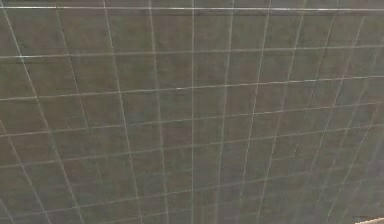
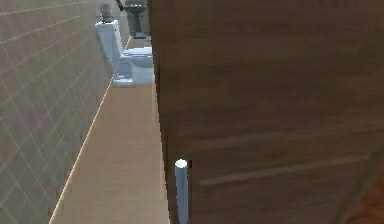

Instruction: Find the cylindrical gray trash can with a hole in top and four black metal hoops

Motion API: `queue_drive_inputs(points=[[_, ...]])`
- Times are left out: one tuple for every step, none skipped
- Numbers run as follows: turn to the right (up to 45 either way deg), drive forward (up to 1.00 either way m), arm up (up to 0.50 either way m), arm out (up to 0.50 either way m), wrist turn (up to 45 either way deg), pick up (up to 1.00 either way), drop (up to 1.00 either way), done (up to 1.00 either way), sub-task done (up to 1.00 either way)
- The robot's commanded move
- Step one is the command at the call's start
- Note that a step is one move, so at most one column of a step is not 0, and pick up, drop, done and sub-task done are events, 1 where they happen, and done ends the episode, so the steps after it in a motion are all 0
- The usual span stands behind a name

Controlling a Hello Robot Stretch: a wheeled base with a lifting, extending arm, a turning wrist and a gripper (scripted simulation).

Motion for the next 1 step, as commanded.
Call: queue_drive_inputs(points=[[0.0,0.1,0.0,0.0,0.0,0.0,0.0,0.0,0.0]])
